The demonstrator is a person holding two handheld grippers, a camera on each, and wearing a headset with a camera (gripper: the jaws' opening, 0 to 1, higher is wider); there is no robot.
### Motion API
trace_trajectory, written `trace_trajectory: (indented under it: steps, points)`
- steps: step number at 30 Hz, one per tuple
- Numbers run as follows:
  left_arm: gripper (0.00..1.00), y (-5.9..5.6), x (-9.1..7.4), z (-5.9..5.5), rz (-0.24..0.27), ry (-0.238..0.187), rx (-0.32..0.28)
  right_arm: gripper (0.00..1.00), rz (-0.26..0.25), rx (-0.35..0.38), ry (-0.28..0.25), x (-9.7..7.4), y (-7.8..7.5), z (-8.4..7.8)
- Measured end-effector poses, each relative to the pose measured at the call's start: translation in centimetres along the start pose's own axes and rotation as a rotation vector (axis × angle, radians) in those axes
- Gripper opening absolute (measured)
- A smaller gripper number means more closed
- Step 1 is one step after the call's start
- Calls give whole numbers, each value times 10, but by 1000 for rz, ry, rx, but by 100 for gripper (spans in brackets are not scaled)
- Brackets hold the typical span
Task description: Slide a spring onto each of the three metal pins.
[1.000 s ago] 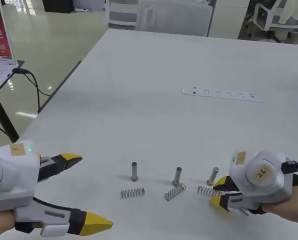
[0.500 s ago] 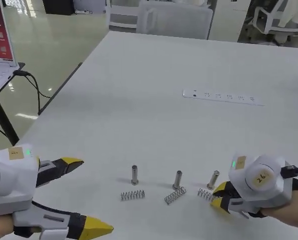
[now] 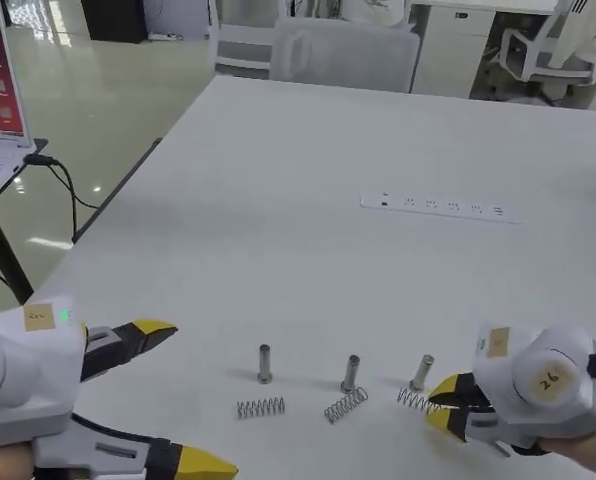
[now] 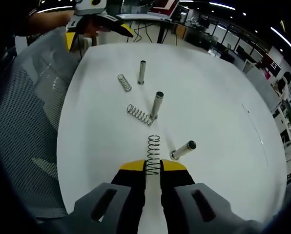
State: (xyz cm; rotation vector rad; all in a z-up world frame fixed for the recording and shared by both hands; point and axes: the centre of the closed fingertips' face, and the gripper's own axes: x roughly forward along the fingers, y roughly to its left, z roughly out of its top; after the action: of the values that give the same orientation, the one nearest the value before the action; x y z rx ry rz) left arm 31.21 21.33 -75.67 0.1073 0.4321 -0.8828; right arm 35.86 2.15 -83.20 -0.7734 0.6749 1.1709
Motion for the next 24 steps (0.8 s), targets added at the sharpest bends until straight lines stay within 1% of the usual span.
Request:
trace_trajectory:
  steps: [2,4,5,7,10,12,13,15,17,19,21,24]
  points:
    - [98,-2,1,3,-6,-5,0,8,6,-34,-11,-5,4,4]
    - [95,-5,2,3,-22,-3,-5,8,14,-62,-23,-9,8,8]
    - [94,-8,2,4,-32,-10,-9,8,22,-80,-36,-12,10,12]
    - [95,-12,4,4,-48,-14,-17,8,33,-97,-48,-16,15,16]
    - [93,-20,7,2,-72,4,-6,8,41,-132,-58,-20,21,21]
    - [91,-23,7,3,-90,7,-3,8,45,-144,-67,-21,23,25]
    - [90,-22,7,5,-92,2,-5,8,48,-148,-71,-22,24,26]
    - [89,-25,9,10,-107,-17,-9,8,52,-163,-73,-22,27,29]
    - [86,-28,12,12,-116,-18,-7,8,55,-176,-74,-23,29,30]
    - [85,-30,14,13,-127,-18,-9,8,64,-188,-73,-23,33,32]
    - [83,-34,16,14,-143,-21,-8,8,70,-200,-76,-24,37,35]
    - [78,-43,21,12,-182,-5,-13,8,78,-212,-81,-24,42,39]
